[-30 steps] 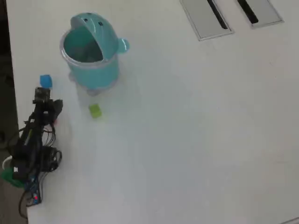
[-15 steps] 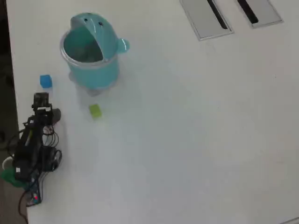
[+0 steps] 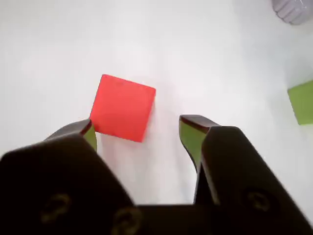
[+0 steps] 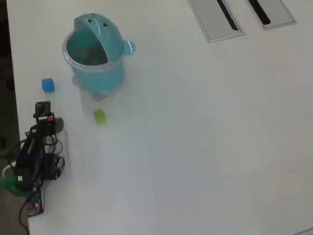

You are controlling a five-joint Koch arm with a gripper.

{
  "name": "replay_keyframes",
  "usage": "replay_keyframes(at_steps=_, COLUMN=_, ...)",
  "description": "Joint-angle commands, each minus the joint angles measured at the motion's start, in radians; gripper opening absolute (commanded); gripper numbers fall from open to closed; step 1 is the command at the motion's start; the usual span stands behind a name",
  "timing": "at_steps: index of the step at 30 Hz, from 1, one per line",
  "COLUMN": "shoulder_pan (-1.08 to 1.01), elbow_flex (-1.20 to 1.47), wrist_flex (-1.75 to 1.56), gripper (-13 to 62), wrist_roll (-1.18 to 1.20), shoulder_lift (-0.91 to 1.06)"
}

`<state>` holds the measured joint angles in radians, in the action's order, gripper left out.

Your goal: Grasp RGB lego blocks and put them in the bin one by one.

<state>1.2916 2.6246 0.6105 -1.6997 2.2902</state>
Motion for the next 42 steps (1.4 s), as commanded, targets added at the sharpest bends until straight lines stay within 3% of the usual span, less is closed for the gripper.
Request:
replay_keyframes(at_steps=1, shoulder_pan=0.025, elbow_flex=-0.025, wrist_flex=-0.037, gripper=30.3, wrist_roll=-0.005, shoulder_lift=0.052)
replay_keyframes(at_steps=11, shoulder_pan=0.097, elbow_flex=-0.02, wrist_flex=-0.124, gripper=30.2, wrist_roll=0.02, shoulder_lift=-0.008)
replay_keyframes(at_steps=34, shoulder_pan=0.051, elbow_flex=0.041, wrist_flex=-0.359, gripper=28.8, wrist_roll=0.02, shoulder_lift=-0.258)
replay_keyframes(at_steps=42, shoulder_pan=0.049, elbow_flex=0.002, wrist_flex=-0.387, gripper=19.2, wrist_roll=0.081, shoulder_lift=-0.284)
